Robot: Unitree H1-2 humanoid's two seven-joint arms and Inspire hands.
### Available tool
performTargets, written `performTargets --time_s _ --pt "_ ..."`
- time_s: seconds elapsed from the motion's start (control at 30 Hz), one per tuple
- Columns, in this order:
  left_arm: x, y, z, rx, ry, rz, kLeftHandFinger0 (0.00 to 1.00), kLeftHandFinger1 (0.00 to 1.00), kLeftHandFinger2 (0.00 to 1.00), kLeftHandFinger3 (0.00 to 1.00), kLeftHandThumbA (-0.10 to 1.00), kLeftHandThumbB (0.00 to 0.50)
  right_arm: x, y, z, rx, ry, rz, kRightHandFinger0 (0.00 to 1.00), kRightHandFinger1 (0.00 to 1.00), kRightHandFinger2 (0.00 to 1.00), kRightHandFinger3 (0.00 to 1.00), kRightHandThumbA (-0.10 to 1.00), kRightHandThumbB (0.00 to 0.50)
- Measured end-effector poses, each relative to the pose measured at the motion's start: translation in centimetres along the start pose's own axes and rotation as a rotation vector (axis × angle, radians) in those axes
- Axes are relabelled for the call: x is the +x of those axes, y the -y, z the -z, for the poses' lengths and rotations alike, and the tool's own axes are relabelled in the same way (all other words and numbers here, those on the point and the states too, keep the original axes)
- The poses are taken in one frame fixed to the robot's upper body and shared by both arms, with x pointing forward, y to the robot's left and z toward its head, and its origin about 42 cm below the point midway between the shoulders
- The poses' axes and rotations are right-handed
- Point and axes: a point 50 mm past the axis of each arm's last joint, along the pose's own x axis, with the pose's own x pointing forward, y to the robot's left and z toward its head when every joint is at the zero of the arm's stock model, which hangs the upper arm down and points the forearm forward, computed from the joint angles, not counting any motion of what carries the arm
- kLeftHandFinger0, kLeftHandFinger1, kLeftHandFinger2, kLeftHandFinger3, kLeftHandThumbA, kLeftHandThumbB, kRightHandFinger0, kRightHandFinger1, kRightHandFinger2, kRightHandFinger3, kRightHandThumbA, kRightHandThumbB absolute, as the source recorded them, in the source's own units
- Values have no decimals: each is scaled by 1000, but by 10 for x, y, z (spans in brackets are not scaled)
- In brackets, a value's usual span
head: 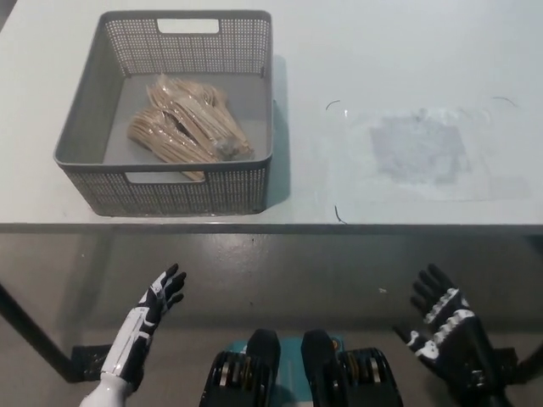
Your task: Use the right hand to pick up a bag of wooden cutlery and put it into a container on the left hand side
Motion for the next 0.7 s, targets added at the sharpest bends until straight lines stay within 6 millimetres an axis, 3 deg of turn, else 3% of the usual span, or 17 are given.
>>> performTargets --time_s 0.17,0.23,0.3,0.33,0.4,0.43,0.47,0.5,0.53,0.6,0.63,0.67,0.7 --pt "-2 -3 1 -15 -2 -24 1000 1000 1000 1000 1000 147 6 -21 15 88 -23 -4 1000 1000 1000 1000 1000 177" --pt "-3 -6 2 -21 -4 -36 1000 1000 1000 1000 1000 160 10 -23 16 89 -24 -14 1000 1000 1000 1000 1000 201" --pt "-3 -6 2 -27 -6 -46 1000 1000 1000 1000 1000 194 13 -23 13 83 -18 -20 1000 1000 1000 1000 952 181" --pt "-3 -6 3 -30 -7 -49 1000 1000 1000 1000 1000 207 15 -22 12 80 -14 -23 1000 1000 1000 1000 819 191" --pt "-1 -4 3 -37 -7 -53 1000 1000 1000 1000 1000 248 21 -21 8 69 -6 -34 1000 1000 1000 1000 328 287" --pt "0 -4 3 -39 -6 -53 1000 1000 1000 1000 1000 293 24 -20 7 65 -2 -43 1000 1000 1000 1000 111 309" --pt "1 -4 3 -39 -4 -53 1000 1000 1000 1000 1000 306 28 -20 4 58 1 -59 1000 1000 1000 1000 44 321" --pt "3 -5 2 -37 -2 -53 1000 1000 1000 1000 1000 320 31 -21 2 48 3 -70 1000 1000 1000 1000 -72 310" --pt "4 -5 1 -36 2 -52 1000 1000 1000 1000 980 333 35 -21 -1 31 4 -86 1000 1000 1000 1000 -99 257" --pt "8 -5 -1 -27 10 -48 1000 1000 1000 1000 769 355 42 -24 -6 -24 3 -122 1000 1000 1000 1000 -100 146" --pt "10 -5 -2 -20 13 -45 1000 1000 1000 1000 687 368 43 -25 -7 -45 0 -130 1000 1000 1000 1000 -100 112" --pt "11 -5 -3 -14 15 -42 1000 1000 1000 1000 525 367 44 -26 -7 -63 -2 -135 1000 1000 1000 1000 -100 73" --pt "12 -5 -4 -9 16 -40 1000 1000 1000 1000 475 378 44 -26 -7 -78 -6 -140 1000 1000 1000 1000 -100 63"
